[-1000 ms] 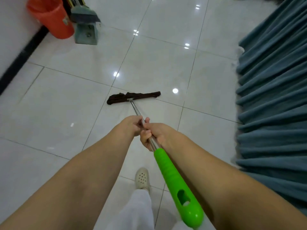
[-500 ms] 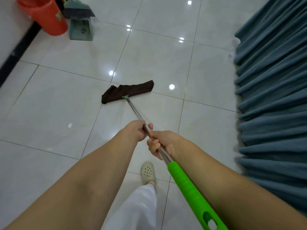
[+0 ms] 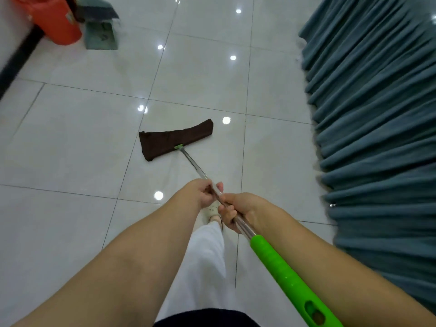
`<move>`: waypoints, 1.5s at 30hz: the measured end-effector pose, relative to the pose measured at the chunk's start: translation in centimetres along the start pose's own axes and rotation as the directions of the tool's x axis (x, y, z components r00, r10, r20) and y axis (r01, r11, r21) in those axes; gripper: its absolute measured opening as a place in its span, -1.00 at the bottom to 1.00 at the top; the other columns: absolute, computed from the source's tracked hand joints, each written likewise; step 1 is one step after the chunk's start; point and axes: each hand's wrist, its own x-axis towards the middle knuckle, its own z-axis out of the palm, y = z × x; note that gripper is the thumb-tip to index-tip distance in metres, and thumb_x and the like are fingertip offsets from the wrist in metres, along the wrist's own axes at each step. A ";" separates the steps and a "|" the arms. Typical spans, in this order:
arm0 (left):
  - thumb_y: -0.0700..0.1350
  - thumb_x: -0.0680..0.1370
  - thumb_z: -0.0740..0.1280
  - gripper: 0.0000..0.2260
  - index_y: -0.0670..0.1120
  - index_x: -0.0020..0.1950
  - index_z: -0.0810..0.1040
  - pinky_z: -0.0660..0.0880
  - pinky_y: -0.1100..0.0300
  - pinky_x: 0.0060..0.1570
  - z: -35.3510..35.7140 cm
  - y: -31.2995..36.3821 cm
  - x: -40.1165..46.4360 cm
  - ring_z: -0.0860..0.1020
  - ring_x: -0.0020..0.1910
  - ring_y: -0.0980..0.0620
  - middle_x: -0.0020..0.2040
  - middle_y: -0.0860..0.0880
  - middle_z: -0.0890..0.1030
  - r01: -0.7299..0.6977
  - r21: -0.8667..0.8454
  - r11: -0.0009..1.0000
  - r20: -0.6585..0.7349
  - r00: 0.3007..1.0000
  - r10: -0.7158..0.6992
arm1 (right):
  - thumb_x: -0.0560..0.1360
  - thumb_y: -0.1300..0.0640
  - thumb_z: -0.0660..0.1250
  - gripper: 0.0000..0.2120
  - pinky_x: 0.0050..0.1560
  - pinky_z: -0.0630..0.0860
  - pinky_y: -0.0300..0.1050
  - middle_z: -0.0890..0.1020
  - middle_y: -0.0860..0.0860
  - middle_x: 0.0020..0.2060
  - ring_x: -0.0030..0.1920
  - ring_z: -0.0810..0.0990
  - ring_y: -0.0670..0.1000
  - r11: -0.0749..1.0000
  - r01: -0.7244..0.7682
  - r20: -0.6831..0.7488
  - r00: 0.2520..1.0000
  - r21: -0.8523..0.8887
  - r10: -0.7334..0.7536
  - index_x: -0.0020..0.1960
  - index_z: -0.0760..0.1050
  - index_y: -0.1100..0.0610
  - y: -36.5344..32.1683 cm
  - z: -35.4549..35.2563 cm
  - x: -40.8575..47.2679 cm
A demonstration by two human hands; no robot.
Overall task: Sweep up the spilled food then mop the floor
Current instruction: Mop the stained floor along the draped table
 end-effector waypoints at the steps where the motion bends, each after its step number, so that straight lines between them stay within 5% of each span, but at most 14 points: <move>1: -0.32 0.63 0.10 -0.81 -0.31 -0.16 0.37 0.53 0.14 -0.60 -1.1 -1.2 -0.5 0.44 -0.34 -0.10 -0.24 -0.21 0.44 0.012 0.011 1.000 0.002 1.000 -0.012 | 0.61 0.16 0.18 -0.75 -0.72 0.22 -0.43 0.41 0.06 -0.59 -0.73 0.27 -0.12 1.000 0.002 -0.005 1.000 0.006 -0.002 -0.23 0.39 0.19 1.8 -0.1 -0.5; 7: -0.28 0.65 0.06 -0.82 -0.29 0.11 0.42 0.53 0.15 -0.58 -5.1 -8.1 -4.0 0.45 -0.34 -0.09 -0.12 -0.23 0.48 0.070 0.144 0.987 0.013 0.997 -0.073 | 0.62 0.16 0.14 -0.76 -0.73 0.22 -0.43 0.40 0.07 -0.62 -0.74 0.27 -0.12 0.998 0.022 -0.043 0.999 0.064 -0.019 -0.21 0.37 0.16 10.9 -1.4 -4.2; 13: -0.25 0.65 0.08 -0.79 -0.31 -0.14 0.37 0.52 0.11 -0.63 -5.3 -13.6 -8.3 0.42 -0.35 -0.07 -0.20 -0.22 0.43 0.188 0.229 0.955 0.024 0.980 -0.198 | 0.63 0.17 0.12 -0.71 -0.73 0.20 -0.45 0.37 0.05 -0.60 -0.75 0.25 -0.12 0.980 0.042 -0.097 0.995 0.197 -0.023 -0.25 0.43 0.07 16.0 -3.6 -8.7; 17: -0.24 0.65 0.11 -0.83 -0.29 -0.10 0.38 0.53 0.12 -0.62 -4.8 -13.9 -9.1 0.43 -0.34 -0.06 -0.20 -0.22 0.43 0.210 0.271 0.940 0.031 0.974 -0.226 | 0.64 0.17 0.12 -0.69 -0.74 0.19 -0.46 0.32 0.03 -0.51 -0.76 0.23 -0.12 0.960 0.112 -0.135 0.988 0.258 -0.079 -0.25 0.44 0.01 16.4 -3.0 -9.3; 22: -0.31 0.63 0.09 -0.89 -0.27 -0.03 0.39 0.53 0.16 -0.61 -3.8 -12.5 -8.0 0.43 -0.35 -0.06 -0.22 -0.20 0.43 0.198 0.312 0.929 0.030 0.975 -0.218 | 0.61 0.22 0.13 -0.71 -0.74 0.19 -0.44 0.31 0.01 -0.69 -0.77 0.24 -0.12 0.959 0.125 -0.131 0.987 0.255 -0.094 -0.26 0.42 0.07 15.0 -1.9 -8.8; 30: -0.30 0.63 0.12 -0.85 -0.26 -0.11 0.39 0.55 0.13 -0.57 -0.3 -4.5 -5.9 0.45 -0.34 -0.06 -0.21 -0.20 0.45 0.221 0.240 0.945 0.053 0.969 -0.240 | 0.58 0.27 0.19 -0.68 -0.74 0.21 -0.43 0.33 0.03 -0.67 -0.74 0.25 -0.11 0.939 0.137 -0.112 0.988 0.314 -0.107 -0.25 0.53 -0.02 6.8 1.4 -7.5; 40: -0.28 0.61 0.19 -0.95 -0.25 0.00 0.42 0.57 0.11 -0.51 4.4 13.7 -1.0 0.48 -0.34 -0.10 -0.19 -0.21 0.46 0.181 0.035 0.983 0.067 0.981 -0.183 | 0.57 0.29 0.17 -0.71 -0.72 0.20 -0.45 0.31 0.01 -0.64 -0.74 0.23 -0.12 0.980 0.122 -0.139 0.985 0.159 -0.100 -0.19 0.49 -0.03 -10.1 12.1 -2.8; 45: -0.27 0.62 0.16 -0.82 -0.30 -0.17 0.38 0.53 0.12 -0.58 6.6 21.6 0.1 0.47 -0.34 -0.09 -0.24 -0.24 0.47 0.145 -0.012 0.989 0.059 0.988 -0.144 | 0.58 0.27 0.17 -0.73 -0.73 0.20 -0.45 0.30 0.01 -0.55 -0.75 0.23 -0.12 0.990 0.100 -0.122 0.989 0.097 -0.088 -0.23 0.43 0.03 -17.4 16.8 -0.8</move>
